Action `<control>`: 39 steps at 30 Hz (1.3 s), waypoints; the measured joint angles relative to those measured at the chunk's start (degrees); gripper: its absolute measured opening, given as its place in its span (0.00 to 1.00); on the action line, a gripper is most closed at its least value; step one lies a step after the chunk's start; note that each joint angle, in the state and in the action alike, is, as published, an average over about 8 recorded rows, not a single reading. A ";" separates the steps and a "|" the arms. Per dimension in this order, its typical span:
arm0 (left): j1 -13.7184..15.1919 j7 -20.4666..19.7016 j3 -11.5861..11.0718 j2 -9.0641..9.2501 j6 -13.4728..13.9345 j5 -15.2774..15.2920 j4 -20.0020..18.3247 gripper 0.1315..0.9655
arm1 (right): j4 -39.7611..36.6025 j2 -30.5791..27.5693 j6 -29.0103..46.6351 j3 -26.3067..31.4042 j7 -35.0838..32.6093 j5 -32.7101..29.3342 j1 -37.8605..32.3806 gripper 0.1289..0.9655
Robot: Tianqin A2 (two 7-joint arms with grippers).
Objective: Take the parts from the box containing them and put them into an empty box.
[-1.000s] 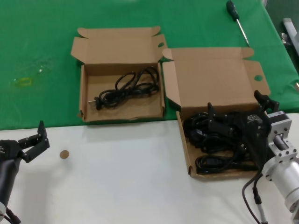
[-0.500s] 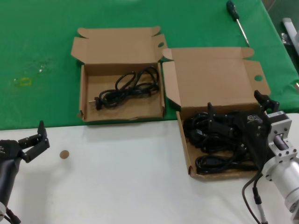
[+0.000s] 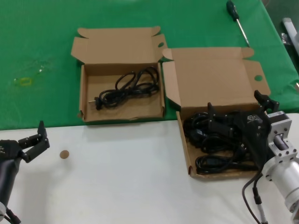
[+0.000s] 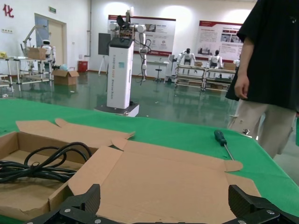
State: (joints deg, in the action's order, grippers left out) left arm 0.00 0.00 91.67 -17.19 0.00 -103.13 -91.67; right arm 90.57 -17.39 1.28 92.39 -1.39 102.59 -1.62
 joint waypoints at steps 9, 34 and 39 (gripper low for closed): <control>0.00 0.00 0.00 0.00 0.00 0.00 0.00 1.00 | 0.00 0.00 0.00 0.00 0.00 0.00 0.00 1.00; 0.00 0.00 0.00 0.00 0.00 0.00 0.00 1.00 | 0.00 0.00 0.00 0.00 0.00 0.00 0.00 1.00; 0.00 0.00 0.00 0.00 0.00 0.00 0.00 1.00 | 0.00 0.00 0.00 0.00 0.00 0.00 0.00 1.00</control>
State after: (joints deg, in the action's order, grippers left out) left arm 0.00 0.00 91.67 -17.19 0.00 -103.13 -91.67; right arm 90.57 -17.39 1.28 92.39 -1.39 102.59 -1.62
